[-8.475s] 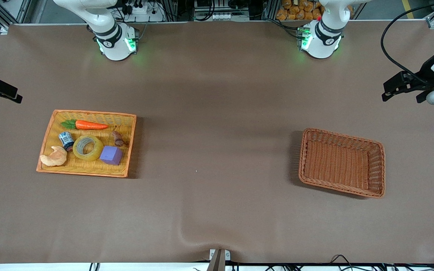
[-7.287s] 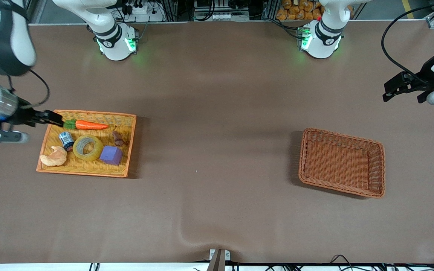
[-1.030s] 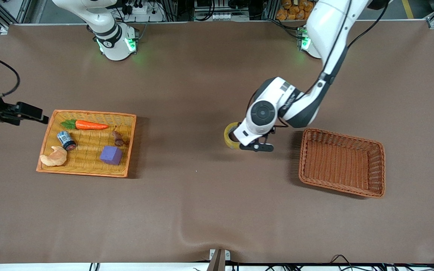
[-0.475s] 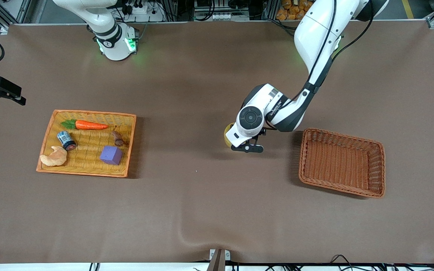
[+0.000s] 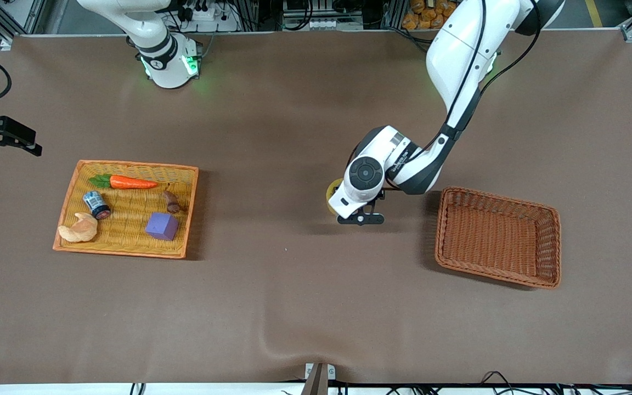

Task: Transfer tape with both arms
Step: 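Withdraw the right gripper while the left gripper reaches the tape roll, then grasp the tape roll rim with the left gripper and lift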

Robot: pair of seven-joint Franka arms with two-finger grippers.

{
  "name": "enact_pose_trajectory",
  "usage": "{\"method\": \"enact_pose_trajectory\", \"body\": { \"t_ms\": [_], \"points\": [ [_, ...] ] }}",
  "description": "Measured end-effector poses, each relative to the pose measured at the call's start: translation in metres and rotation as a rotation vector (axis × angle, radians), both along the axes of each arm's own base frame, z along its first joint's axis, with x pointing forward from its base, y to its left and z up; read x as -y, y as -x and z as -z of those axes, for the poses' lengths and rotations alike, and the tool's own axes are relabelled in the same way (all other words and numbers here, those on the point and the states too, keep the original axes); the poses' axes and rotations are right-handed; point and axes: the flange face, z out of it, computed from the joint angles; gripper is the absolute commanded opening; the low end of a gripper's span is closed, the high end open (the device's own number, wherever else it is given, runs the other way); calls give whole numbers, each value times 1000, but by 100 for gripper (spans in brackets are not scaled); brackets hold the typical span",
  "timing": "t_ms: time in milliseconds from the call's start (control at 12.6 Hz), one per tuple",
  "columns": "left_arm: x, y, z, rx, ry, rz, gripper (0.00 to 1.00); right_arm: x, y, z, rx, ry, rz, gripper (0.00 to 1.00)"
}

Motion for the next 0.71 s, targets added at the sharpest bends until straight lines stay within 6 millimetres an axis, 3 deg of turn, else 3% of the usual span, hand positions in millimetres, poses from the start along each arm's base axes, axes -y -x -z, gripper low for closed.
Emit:
{"method": "enact_pose_trajectory", "body": {
  "t_ms": [713],
  "points": [
    [-2, -8, -6, 19, -12, -121, 0, 0, -4, 7, -9, 2, 17, 100]
  ]
}}
